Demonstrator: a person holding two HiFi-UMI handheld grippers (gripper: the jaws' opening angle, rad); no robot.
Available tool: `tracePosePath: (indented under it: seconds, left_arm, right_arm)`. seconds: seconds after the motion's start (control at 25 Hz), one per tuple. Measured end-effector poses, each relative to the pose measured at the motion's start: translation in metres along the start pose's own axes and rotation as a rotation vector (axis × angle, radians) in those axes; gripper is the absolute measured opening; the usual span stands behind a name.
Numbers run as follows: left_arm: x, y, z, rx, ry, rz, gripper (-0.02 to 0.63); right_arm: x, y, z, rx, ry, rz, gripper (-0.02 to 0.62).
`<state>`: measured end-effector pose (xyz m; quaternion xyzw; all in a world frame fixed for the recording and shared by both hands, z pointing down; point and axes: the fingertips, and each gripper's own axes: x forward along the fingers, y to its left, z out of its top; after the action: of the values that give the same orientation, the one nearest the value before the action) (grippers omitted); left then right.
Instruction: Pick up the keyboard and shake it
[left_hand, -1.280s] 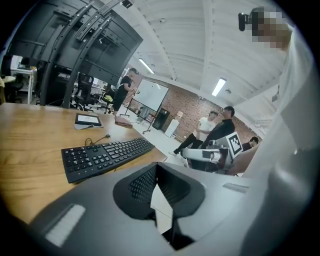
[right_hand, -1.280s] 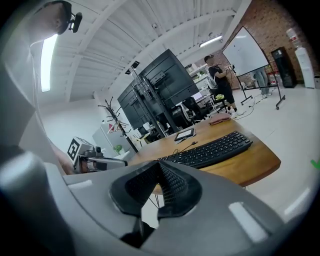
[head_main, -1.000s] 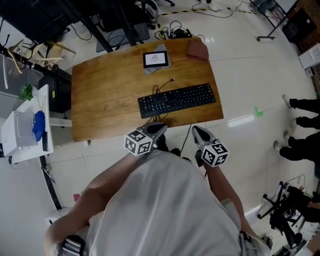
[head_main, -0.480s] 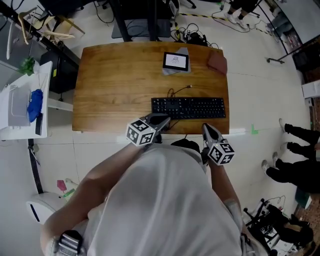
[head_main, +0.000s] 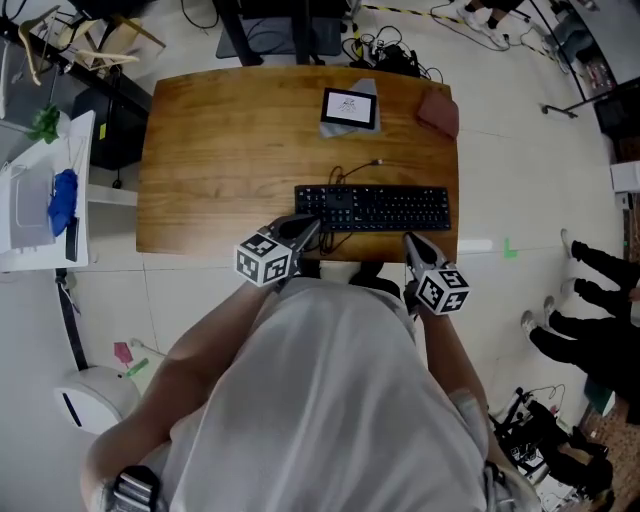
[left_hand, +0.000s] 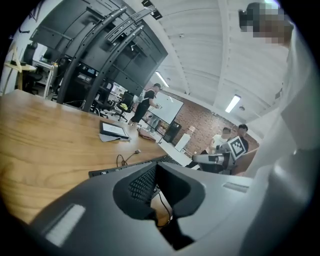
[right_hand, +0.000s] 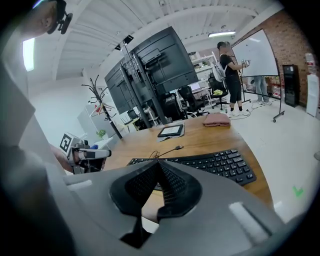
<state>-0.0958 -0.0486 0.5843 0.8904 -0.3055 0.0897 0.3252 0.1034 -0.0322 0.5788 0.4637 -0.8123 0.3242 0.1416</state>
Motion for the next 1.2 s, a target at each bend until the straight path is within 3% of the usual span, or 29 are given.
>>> tracePosePath:
  seconds: [0.24, 0.48, 0.56, 0.68, 0.84, 1.04, 1.2]
  left_arm:
    - [0.001, 0.016, -0.016, -0.06, 0.039, 0.114, 0.0]
    - [-0.028, 0.063, -0.038, -0.221, 0.046, 0.318, 0.013]
    - [-0.039, 0.079, -0.041, -0.285, 0.053, 0.361, 0.058]
    - [-0.037, 0.092, -0.046, -0.394, 0.068, 0.377, 0.122]
    - [-0.027, 0.103, -0.052, -0.504, 0.083, 0.37, 0.171]
    - [-0.021, 0.106, -0.071, -0.554, 0.18, 0.364, 0.231]
    - [-0.016, 0.109, -0.077, -0.547, 0.234, 0.364, 0.254]
  right_arm:
    - [0.003, -0.04, -0.002, 0.024, 0.075, 0.015, 0.003]
    - [0.005, -0.077, -0.008, 0.055, 0.113, 0.006, 0.012]
    - [0.009, -0.09, -0.01, 0.059, 0.127, -0.006, 0.022]
    - [-0.001, -0.123, -0.013, 0.073, 0.168, -0.06, 0.054]
    - [-0.007, -0.166, -0.022, 0.16, 0.252, -0.106, 0.148]
    - [0.003, -0.188, -0.04, 0.304, 0.377, -0.052, 0.236]
    - [0.013, -0.194, -0.042, 0.331, 0.439, 0.003, 0.247]
